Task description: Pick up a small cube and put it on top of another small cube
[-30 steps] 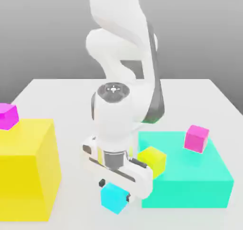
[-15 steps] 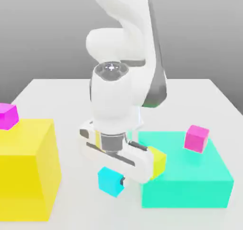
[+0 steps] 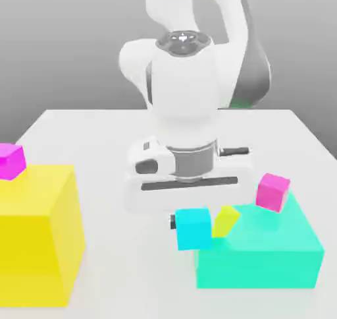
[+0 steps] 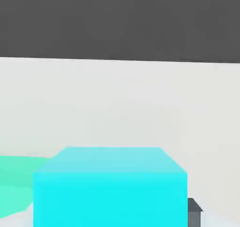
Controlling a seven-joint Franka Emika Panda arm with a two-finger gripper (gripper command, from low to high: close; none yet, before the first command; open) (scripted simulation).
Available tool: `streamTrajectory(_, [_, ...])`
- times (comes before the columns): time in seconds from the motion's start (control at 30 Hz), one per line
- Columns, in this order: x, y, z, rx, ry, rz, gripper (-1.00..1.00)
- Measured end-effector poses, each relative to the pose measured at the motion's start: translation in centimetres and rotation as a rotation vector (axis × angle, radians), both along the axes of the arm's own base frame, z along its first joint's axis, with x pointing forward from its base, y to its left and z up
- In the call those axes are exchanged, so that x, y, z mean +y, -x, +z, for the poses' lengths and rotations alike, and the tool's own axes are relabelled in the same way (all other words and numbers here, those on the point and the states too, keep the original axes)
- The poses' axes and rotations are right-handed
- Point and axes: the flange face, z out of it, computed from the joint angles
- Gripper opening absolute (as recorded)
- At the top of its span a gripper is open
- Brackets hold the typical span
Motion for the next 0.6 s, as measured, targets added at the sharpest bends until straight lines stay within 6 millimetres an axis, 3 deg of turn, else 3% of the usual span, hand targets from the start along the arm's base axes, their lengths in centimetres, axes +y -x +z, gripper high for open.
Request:
streamTrajectory(0.17, [8.0,6.2,3.3,-0.009,0.011,0.229,-1.0])
streamTrajectory(0.3, [12.7,12.3,5.1,-0.026,0.043,0.394,-1.0])
streamTrajectory(0.47, [13.6,13.7,0.3,-0.037,0.059,0.42,-1.0])
streamTrajectory(0.5, [13.6,13.8,-0.7,-0.037,0.059,0.42,1.0])
streamTrajectory(0.6, [13.6,13.8,-0.7,-0.037,0.059,0.42,1.0])
